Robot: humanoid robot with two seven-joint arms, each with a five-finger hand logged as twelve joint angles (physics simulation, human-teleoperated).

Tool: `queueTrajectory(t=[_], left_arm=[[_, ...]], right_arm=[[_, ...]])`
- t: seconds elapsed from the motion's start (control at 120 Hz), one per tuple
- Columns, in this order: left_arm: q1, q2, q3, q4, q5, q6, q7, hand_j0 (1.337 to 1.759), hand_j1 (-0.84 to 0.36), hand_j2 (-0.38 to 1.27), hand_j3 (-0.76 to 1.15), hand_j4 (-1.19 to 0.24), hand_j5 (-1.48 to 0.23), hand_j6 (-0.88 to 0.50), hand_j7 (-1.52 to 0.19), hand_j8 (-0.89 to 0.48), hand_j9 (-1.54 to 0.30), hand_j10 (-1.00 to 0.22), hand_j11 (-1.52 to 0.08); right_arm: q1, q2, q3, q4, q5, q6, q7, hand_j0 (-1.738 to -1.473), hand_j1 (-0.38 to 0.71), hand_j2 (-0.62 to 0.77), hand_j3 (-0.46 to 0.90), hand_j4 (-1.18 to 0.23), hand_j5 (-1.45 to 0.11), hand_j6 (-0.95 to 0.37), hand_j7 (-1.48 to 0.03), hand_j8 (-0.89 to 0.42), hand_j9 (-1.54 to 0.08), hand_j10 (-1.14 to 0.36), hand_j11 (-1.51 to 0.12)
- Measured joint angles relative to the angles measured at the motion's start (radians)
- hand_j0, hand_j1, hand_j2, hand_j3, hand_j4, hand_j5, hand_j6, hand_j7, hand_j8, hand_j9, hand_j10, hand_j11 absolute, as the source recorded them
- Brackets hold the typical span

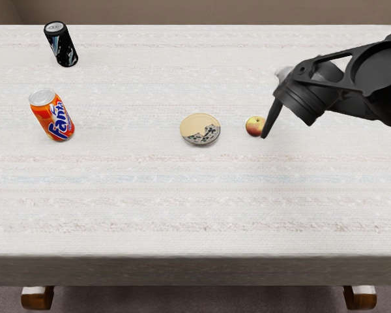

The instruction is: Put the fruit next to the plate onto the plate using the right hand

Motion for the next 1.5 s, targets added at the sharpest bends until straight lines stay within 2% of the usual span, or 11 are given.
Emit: queueTrajectory(t=[0.233,0.425,0.717,0.958,1.083,1.2,1.5], left_arm=[[0.0,0.0,0.0,0.0,0.0,0.0,0.0,1.658,0.35,0.0,0.0,0.0,0.0,0.0,0.0,0.0,0.0,0.0,0.0],[0.0,0.0,0.0,0.0,0.0,0.0,0.0,1.658,0.35,0.0,0.0,0.0,0.0,0.0,0.0,0.0,0.0,0.0,0.0],[0.0,0.0,0.0,0.0,0.0,0.0,0.0,1.658,0.35,0.0,0.0,0.0,0.0,0.0,0.0,0.0,0.0,0.0,0.0],[0.0,0.0,0.0,0.0,0.0,0.0,0.0,1.658,0.35,0.0,0.0,0.0,0.0,0.0,0.0,0.0,0.0,0.0,0.0],[0.0,0.0,0.0,0.0,0.0,0.0,0.0,1.658,0.35,0.0,0.0,0.0,0.0,0.0,0.0,0.0,0.0,0.0,0.0],[0.0,0.0,0.0,0.0,0.0,0.0,0.0,1.658,0.35,0.0,0.0,0.0,0.0,0.0,0.0,0.0,0.0,0.0,0.0],[0.0,0.0,0.0,0.0,0.0,0.0,0.0,1.658,0.35,0.0,0.0,0.0,0.0,0.0,0.0,0.0,0.0,0.0,0.0]], right_arm=[[-0.088,0.021,0.065,0.006,-0.069,-0.08,0.0,-1.658,-0.35,0.0,0.0,0.0,0.0,0.0,0.0,0.0,0.0,0.0,0.0],[-0.176,0.026,0.119,-0.027,-0.15,-0.096,0.0,-1.658,-0.26,-0.01,0.0,-0.08,-0.1,-0.08,-0.1,-0.08,-0.1,-0.08,-0.1],[-0.28,0.049,0.144,-0.149,-0.235,-0.1,0.0,-1.658,-0.13,-0.04,0.0,-0.19,-0.24,-0.19,-0.24,-0.19,-0.24,-0.19,-0.24],[-0.324,0.059,0.183,-0.199,-0.251,-0.101,0.0,-1.658,-0.09,-0.04,0.0,-0.21,-0.28,-0.21,-0.28,-0.21,-0.28,-0.21,-0.28],[-0.347,0.124,0.2,-0.299,-0.252,-0.101,0.0,-1.658,-0.09,-0.04,0.0,-0.22,-0.28,-0.22,-0.28,-0.22,-0.28,-0.22,-0.28],[-0.364,0.154,0.205,-0.349,-0.253,-0.101,0.0,-1.658,-0.09,-0.04,0.0,-0.22,-0.28,-0.22,-0.28,-0.22,-0.28,-0.22,-0.28],[-0.395,0.184,0.208,-0.379,-0.253,-0.101,0.0,-1.658,-0.08,-0.04,0.0,-0.23,-0.29,-0.23,-0.29,-0.23,-0.29,-0.23,-0.29]])
